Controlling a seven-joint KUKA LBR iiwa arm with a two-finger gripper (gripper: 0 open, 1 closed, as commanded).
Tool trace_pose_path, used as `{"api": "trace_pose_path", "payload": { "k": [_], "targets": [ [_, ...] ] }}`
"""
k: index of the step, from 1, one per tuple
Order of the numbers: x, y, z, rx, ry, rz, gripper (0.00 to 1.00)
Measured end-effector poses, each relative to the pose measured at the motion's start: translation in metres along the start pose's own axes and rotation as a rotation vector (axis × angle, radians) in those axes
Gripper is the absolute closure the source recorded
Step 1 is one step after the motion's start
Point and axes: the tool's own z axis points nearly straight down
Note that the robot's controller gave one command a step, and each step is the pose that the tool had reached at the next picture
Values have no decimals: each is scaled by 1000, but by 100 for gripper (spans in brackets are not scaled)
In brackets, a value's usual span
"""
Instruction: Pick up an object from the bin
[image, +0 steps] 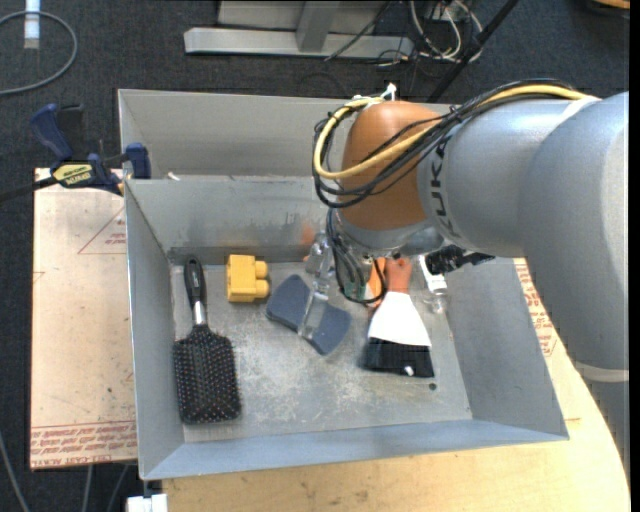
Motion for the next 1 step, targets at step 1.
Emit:
{"api": "trace_pose_path", "payload": {
  "k": [1],
  "targets": [
    [-16,-12,26,-4,-10,-169,0]
  ]
}}
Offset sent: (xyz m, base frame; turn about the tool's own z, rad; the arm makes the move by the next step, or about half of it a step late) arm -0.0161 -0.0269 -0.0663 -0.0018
